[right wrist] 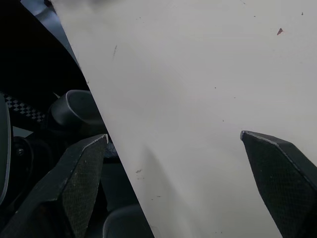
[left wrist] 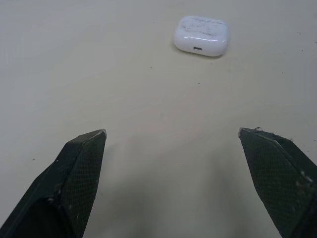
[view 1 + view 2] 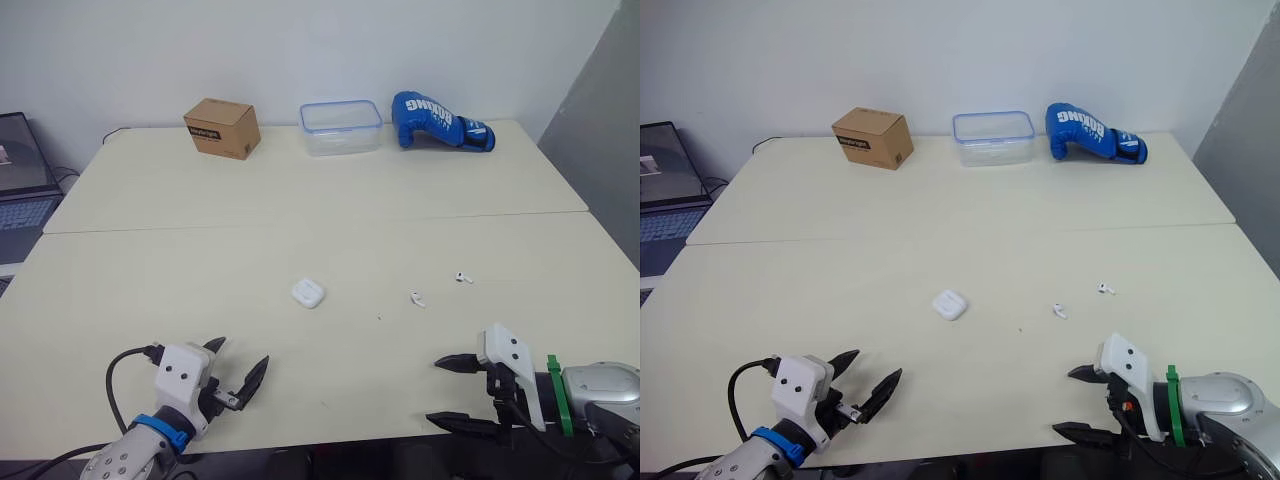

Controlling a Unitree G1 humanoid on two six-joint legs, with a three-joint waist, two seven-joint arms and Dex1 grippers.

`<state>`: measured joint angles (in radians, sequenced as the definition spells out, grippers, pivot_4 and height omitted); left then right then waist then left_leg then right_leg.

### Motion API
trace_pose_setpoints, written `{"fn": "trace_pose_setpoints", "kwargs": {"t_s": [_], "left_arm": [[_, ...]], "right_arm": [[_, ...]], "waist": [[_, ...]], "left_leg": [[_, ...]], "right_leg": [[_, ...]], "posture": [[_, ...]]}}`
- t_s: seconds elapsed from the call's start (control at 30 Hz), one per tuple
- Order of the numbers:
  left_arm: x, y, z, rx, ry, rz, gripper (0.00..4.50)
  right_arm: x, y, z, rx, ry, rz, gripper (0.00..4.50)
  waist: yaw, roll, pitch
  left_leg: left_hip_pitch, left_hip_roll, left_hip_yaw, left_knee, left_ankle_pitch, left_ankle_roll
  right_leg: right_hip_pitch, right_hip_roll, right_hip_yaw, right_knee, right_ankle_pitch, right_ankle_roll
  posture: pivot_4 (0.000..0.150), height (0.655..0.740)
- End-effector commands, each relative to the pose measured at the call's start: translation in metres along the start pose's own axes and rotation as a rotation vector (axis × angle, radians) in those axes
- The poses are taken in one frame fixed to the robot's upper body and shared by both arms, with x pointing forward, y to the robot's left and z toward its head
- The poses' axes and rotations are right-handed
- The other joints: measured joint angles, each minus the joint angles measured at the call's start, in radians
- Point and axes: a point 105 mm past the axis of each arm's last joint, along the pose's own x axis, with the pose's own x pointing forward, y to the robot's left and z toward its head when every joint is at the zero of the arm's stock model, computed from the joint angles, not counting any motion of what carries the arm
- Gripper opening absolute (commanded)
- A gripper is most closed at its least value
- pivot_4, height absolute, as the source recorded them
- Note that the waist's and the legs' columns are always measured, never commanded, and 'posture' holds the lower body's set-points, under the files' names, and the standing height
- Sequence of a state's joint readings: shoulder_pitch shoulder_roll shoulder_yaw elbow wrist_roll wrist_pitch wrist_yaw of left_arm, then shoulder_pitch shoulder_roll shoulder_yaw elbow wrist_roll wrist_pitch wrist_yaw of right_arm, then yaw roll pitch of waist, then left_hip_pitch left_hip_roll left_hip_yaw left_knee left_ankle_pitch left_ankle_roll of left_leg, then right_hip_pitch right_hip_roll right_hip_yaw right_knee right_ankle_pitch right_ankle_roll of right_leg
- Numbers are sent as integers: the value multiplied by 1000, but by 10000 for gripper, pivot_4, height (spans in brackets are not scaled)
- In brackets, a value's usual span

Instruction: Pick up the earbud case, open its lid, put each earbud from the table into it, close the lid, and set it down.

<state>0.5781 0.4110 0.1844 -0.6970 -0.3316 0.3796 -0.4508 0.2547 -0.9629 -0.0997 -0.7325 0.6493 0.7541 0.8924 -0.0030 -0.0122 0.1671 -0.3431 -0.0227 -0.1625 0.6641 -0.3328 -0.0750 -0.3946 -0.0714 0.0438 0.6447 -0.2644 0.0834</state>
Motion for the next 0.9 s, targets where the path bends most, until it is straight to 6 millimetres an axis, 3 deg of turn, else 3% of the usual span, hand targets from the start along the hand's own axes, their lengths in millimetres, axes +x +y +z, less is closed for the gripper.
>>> {"fn": "trace_pose_setpoints", "kwargs": {"t_s": [0.03,0.67,0.77,0.9], "left_arm": [[-1,-2,4,17,-22,-15,44701],[-4,-1,8,6,-35,-66,44701],[6,-2,18,45,-18,-97,44701],[37,3,35,37,13,-146,44701]], "right_arm": [[-4,1,7,-35,-12,2,45000],[-3,1,8,-53,-16,5,45000],[-10,-8,16,-101,-16,-13,45000],[-30,-36,49,-219,-35,-66,45000]], "waist": [[0,0,0],[0,0,0],[0,0,0],[2,2,2]], "left_leg": [[0,0,0,0,0,0],[0,0,0,0,0,0],[0,0,0,0,0,0],[5,-1,-1,1,0,0]], "right_leg": [[0,0,0,0,0,0],[0,0,0,0,0,0],[0,0,0,0,0,0],[5,0,-1,0,0,1]], "posture": [[1500,7400],[1500,7400],[1500,7400],[1500,7400]]}}
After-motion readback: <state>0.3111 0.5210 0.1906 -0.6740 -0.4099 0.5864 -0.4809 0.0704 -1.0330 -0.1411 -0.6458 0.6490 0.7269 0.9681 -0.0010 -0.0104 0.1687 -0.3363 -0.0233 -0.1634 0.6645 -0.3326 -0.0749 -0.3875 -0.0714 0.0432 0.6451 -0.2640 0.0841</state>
